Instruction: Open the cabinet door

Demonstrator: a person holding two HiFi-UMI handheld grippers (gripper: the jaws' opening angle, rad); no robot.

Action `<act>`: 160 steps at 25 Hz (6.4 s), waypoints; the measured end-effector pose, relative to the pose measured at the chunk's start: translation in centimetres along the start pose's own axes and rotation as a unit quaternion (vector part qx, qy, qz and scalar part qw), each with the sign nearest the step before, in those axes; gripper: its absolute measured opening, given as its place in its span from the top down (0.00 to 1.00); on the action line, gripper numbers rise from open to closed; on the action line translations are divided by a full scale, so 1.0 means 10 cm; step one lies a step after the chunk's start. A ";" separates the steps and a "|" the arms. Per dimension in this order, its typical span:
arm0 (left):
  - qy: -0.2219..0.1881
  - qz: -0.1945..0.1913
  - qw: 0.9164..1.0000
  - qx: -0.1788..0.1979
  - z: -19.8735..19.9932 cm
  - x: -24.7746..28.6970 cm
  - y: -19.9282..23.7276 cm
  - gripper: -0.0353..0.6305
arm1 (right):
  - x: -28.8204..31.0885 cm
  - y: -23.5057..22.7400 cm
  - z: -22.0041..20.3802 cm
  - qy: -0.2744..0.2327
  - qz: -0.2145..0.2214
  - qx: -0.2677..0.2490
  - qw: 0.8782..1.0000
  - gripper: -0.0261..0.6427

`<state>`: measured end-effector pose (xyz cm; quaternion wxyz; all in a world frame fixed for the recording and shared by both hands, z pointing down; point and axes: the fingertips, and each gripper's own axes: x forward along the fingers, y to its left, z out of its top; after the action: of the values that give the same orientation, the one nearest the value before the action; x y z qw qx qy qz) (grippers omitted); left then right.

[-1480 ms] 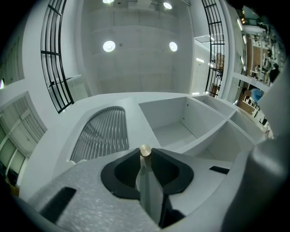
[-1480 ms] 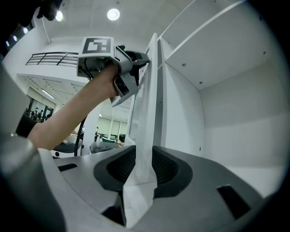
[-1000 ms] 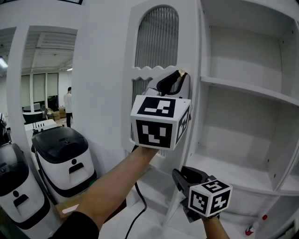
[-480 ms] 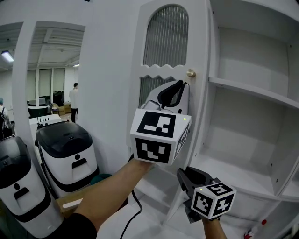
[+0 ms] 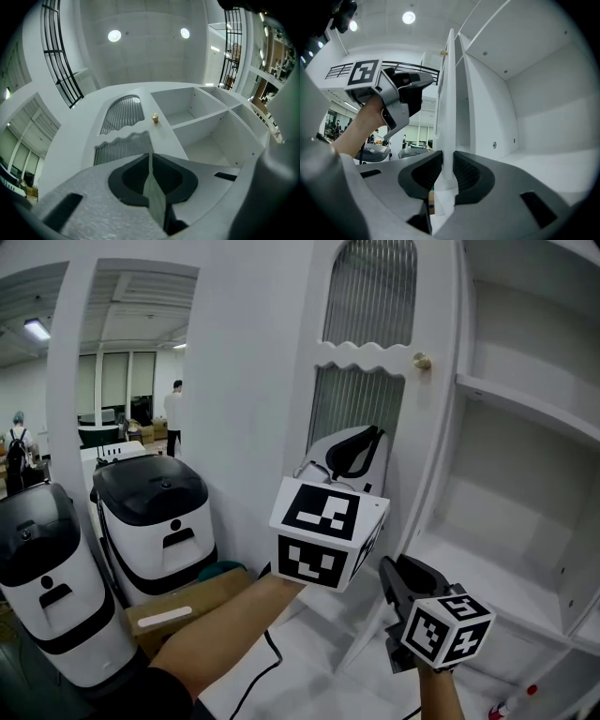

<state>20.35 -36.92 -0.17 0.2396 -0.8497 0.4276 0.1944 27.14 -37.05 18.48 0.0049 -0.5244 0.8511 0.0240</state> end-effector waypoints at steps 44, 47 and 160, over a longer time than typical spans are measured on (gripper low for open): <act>0.230 0.110 0.966 -0.033 -1.16 -1.73 0.09 0.93 | -0.19 0.97 0.04 -0.030 0.033 -0.009 0.999 0.86; 0.228 0.106 0.967 -0.033 -1.13 -1.74 0.11 0.93 | -0.18 1.06 0.05 -0.026 0.033 -0.013 0.999 0.86; 0.242 0.054 0.966 -0.074 -1.07 -2.49 0.65 0.93 | 0.25 2.06 0.02 -0.019 -0.013 -0.033 0.999 0.92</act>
<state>2.50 -30.64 20.21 0.0544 -0.8627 0.5021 0.0267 7.59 -30.05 18.97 0.0037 -0.5344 0.8430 0.0618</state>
